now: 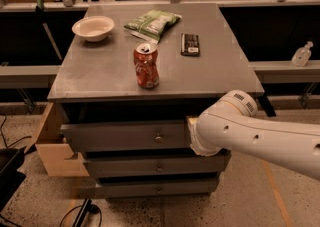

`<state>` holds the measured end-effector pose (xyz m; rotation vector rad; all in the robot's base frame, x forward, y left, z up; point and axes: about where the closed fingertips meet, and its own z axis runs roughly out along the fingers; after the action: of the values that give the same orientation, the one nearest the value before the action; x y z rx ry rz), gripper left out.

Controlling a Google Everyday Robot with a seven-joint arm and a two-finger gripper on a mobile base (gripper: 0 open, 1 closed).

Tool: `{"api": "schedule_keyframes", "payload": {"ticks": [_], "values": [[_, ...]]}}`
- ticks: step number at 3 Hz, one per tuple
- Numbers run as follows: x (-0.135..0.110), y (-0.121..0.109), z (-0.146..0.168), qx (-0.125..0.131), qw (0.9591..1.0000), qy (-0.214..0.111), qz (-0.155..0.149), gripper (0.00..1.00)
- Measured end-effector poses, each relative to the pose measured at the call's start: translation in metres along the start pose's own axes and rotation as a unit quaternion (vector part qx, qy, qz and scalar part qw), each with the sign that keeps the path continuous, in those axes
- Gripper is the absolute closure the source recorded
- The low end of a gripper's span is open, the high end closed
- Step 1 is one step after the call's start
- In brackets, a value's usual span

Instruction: Open top drawer

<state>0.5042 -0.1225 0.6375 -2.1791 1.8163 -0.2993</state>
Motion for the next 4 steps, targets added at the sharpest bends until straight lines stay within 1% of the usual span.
{"api": "schedule_keyframes", "payload": {"ticks": [2, 3, 4], "values": [[-0.0001, -0.0016, -0.0043, 0.0, 1.0, 0.0, 0.0, 0.13], [-0.0001, -0.0017, -0.0046, 0.0, 1.0, 0.0, 0.0, 0.14], [0.0001, -0.0018, -0.0058, 0.001, 1.0, 0.001, 0.0, 0.37]]}}
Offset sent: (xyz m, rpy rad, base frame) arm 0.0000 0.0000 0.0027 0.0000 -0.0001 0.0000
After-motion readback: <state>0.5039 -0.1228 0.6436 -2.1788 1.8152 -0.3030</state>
